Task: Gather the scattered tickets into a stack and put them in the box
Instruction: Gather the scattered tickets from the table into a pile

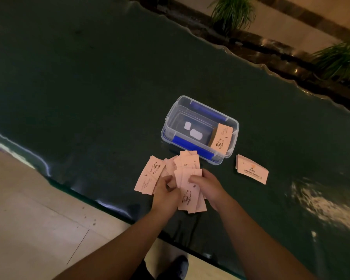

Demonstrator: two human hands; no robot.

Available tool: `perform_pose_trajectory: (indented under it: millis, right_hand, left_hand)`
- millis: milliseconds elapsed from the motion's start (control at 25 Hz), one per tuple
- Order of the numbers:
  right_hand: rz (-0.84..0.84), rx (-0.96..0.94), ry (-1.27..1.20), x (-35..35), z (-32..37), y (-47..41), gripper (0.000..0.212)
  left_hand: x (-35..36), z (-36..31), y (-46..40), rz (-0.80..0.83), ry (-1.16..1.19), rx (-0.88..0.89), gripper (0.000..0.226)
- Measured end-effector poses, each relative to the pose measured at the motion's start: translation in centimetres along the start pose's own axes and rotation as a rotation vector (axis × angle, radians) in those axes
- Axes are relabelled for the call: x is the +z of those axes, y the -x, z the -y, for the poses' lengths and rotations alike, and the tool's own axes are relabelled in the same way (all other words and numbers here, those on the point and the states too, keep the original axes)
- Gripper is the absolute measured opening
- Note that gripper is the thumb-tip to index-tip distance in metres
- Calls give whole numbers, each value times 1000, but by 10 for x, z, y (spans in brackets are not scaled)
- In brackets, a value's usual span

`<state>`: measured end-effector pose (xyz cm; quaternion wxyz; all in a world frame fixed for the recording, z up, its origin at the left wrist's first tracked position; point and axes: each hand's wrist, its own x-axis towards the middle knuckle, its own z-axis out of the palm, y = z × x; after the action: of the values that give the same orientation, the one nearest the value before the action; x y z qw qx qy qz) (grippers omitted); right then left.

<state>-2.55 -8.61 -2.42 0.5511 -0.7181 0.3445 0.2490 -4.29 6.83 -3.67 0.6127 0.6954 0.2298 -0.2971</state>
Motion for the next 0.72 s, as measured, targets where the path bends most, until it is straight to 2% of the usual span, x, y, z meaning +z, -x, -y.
perform_pose_trajectory:
  millis: [160, 240, 360, 480, 600, 720]
  right_hand:
    - [-33, 0, 34, 1, -3, -1, 42]
    - [-31, 8, 55, 2, -5, -1, 44]
    - [-5, -18, 59, 4, -8, 1, 34]
    - [19, -42, 66, 6, -11, 0, 34]
    - [10, -52, 67, 7, -8, 0, 39]
    - [-11, -68, 29, 7, -8, -1, 38]
  left_hand:
    - [7, 1, -3, 83, 20, -21, 44]
    - [12, 0, -2, -14, 3, -1, 45]
    - [18, 1, 0, -149, 87, -24, 52]
    - [19, 1, -1, -94, 111, -31, 47]
    - [14, -1, -5, -48, 21, -54, 45]
    - [4, 0, -11, 77, -103, 0, 42]
